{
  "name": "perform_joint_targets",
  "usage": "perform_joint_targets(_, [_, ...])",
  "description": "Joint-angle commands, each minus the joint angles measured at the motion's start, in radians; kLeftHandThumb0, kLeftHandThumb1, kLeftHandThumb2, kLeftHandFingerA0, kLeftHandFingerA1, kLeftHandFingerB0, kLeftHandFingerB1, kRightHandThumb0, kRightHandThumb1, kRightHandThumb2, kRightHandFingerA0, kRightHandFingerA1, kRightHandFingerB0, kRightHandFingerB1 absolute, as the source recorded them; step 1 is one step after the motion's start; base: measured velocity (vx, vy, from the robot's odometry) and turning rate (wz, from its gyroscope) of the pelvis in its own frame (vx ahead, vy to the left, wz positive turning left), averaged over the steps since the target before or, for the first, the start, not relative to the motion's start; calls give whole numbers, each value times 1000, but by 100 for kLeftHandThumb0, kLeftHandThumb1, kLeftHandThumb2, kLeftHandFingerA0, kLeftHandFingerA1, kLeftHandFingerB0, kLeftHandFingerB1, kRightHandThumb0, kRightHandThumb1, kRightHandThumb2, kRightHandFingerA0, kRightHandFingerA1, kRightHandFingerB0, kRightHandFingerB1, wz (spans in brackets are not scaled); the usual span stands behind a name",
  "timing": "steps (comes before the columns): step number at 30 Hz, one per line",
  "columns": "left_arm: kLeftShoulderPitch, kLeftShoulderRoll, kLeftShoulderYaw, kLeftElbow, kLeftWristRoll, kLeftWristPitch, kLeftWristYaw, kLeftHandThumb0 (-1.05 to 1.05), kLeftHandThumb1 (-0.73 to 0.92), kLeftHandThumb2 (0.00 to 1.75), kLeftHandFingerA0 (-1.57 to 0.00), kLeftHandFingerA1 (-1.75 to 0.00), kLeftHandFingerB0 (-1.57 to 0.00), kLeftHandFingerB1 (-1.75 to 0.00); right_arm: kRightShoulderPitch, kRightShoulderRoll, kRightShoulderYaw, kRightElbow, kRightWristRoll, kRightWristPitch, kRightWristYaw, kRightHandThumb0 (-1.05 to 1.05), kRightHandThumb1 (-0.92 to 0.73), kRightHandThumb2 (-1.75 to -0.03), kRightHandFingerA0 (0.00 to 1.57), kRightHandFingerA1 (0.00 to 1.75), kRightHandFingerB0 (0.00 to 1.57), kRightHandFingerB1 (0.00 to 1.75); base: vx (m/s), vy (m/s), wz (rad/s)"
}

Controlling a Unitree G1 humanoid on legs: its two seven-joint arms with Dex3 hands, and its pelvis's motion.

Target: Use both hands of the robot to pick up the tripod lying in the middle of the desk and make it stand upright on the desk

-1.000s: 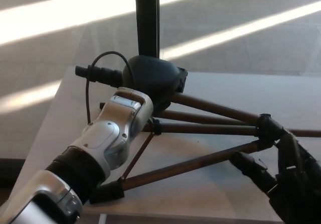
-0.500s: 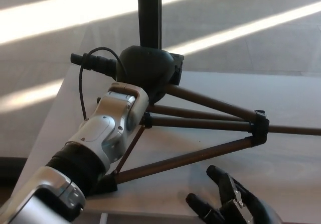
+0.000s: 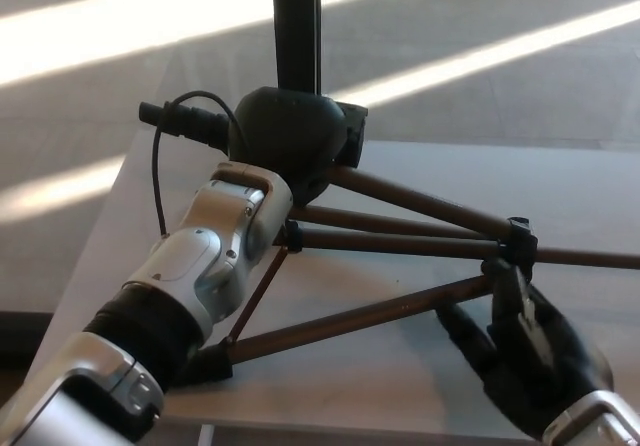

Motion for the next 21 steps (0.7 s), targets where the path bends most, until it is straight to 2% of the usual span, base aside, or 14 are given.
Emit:
perform_joint_targets(1, [7, 16, 11, -22, -8, -27, 30, -18, 63, 82, -86, -175, -66, -158, -31, 88, -33, 14, 66, -22, -56, -36, -54, -108, 3, 54, 1, 48, 0, 0, 0])
perform_joint_targets(2, [5, 15, 11, -22, -10, -30, 27, -9, 61, 80, -103, -171, -69, -139, -18, 95, -23, 19, 56, -16, -69, -70, -60, -93, 2, 40, 14, 49, 0, 0, 0])
perform_joint_targets(3, [3, 14, 12, -24, -12, -30, 21, -18, 64, 81, -86, -175, -66, -153, 4, 103, -9, 20, 49, -8, -83, -69, -61, -94, 1, 39, 11, 47, 0, 0, 0])
perform_joint_targets(6, [1, 14, 12, -29, -11, -28, 12, -19, 64, 83, -84, -175, -67, -149, 27, 106, 8, 20, 49, -6, -94, -69, -61, -96, 0, 39, 9, 45, 0, 0, 0])
perform_joint_targets(7, [-5, 11, 16, -22, -19, -40, 17, -19, 67, 83, -86, -175, -71, -144, 34, 101, 12, 25, 52, -2, -95, -67, -80, -65, 1, 35, 14, 34, 0, 0, 0])
perform_joint_targets(8, [-8, 14, 11, -18, -10, -40, 24, -20, 66, 82, -86, -174, -72, -143, 44, 114, 6, 34, 71, -1, -104, -71, -60, -95, 0, 36, 10, 43, 0, 0, 0])
perform_joint_targets(9, [-9, 14, 13, -8, -7, -55, 57, -18, 59, 90, -87, -175, -72, -151, 59, 110, 20, 52, 60, 13, -106, -73, -62, -97, 0, 33, 9, 42, 0, 0, 0])
perform_joint_targets(11, [-18, 12, 11, 1, -2, -54, 65, -17, 59, 89, -88, -175, -71, -153, 63, 107, 27, 57, 62, 23, -123, -74, -62, -97, 0, 31, 9, 42, 0, 0, 0])
perform_joint_targets(13, [-28, 18, 7, -11, 7, -27, 25, -19, 60, 79, -86, -175, -72, -149, 83, 100, 57, 70, 51, 48, -120, -75, -62, -98, 0, 35, 11, 49, 0, 0, 0])
perform_joint_targets(20, [-41, 26, 5, -7, 18, -28, 32, -19, 60, 82, -88, -175, -73, -148, 187, 100, 163, 67, 40, 44, -87, -75, -60, -94, 2, 40, 13, 48, 0, 0, 0])
perform_joint_targets(21, [-43, 26, 3, -5, 20, -24, 27, -19, 62, 82, -87, -174, -74, -142, 191, 99, 167, 70, 43, 41, -85, -75, -61, -94, 3, 39, 14, 48, 0, 0, 0])
